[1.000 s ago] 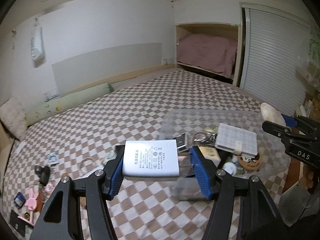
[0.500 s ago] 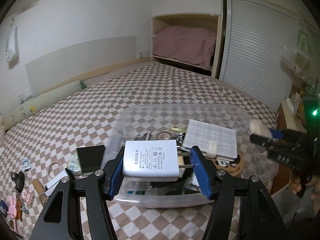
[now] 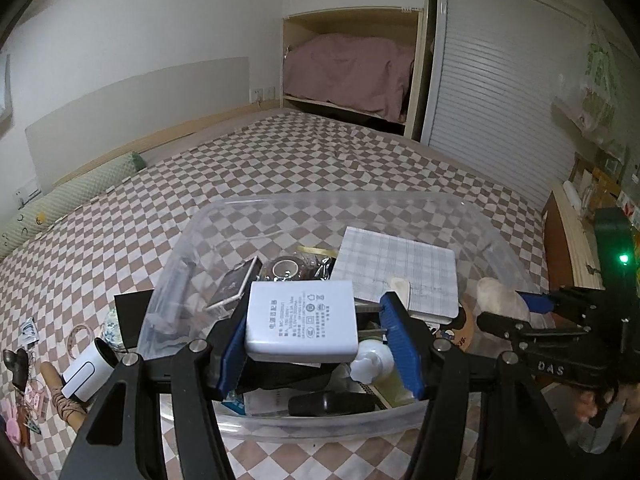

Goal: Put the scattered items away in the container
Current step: 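Lower the charger and stone into the clear box and open both tools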

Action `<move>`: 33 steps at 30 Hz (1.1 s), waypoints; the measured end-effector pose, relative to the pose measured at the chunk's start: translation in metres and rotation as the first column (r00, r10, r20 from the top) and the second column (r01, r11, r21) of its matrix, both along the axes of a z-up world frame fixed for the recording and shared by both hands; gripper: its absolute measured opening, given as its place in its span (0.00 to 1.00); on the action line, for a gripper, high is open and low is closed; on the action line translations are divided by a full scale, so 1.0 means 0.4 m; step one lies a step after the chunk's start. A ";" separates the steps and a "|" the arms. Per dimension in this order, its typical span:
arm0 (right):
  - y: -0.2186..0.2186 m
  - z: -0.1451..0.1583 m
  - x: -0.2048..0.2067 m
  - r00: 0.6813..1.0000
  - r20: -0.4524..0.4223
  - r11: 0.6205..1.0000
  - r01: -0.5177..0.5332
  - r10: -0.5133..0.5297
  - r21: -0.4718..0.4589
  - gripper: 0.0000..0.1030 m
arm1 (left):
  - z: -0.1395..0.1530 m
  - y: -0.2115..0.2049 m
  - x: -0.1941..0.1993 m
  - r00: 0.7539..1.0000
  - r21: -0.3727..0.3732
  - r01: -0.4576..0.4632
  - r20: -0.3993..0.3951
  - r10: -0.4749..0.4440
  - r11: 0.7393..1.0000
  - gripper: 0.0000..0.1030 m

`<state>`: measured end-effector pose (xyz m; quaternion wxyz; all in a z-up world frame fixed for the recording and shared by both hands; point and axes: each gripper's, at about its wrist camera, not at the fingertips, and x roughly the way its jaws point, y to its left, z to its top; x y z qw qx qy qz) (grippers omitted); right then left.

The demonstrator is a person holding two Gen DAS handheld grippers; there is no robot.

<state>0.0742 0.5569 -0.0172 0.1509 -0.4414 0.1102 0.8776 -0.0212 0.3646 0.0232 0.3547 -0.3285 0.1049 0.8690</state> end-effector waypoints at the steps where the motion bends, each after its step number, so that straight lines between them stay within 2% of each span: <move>1: -0.004 -0.002 0.000 1.000 0.010 1.000 -0.006 0.006 -0.011 0.49 | -0.002 0.003 0.001 1.000 -0.001 0.000 0.004 0.000 1.000 0.60; 5: -0.020 -0.011 -0.001 0.999 0.047 0.998 -0.024 0.026 -0.050 0.49 | -0.013 0.009 0.002 1.000 -0.010 0.002 0.013 -0.002 1.000 0.60; 18: -0.020 -0.015 -0.007 0.992 0.126 0.997 -0.006 0.015 -0.072 0.49 | -0.040 0.024 0.005 0.999 -0.038 0.011 0.041 -0.009 0.999 0.60; 25: -0.019 -0.009 0.004 0.994 0.109 0.998 0.005 0.001 -0.055 0.49 | -0.052 0.029 0.001 0.998 -0.041 0.017 0.056 -0.014 0.999 0.60; 33: -0.015 -0.008 0.004 0.994 0.108 0.999 0.019 -0.015 -0.037 0.49 | -0.090 0.051 -0.010 0.986 -0.045 0.049 0.164 -0.041 0.998 0.60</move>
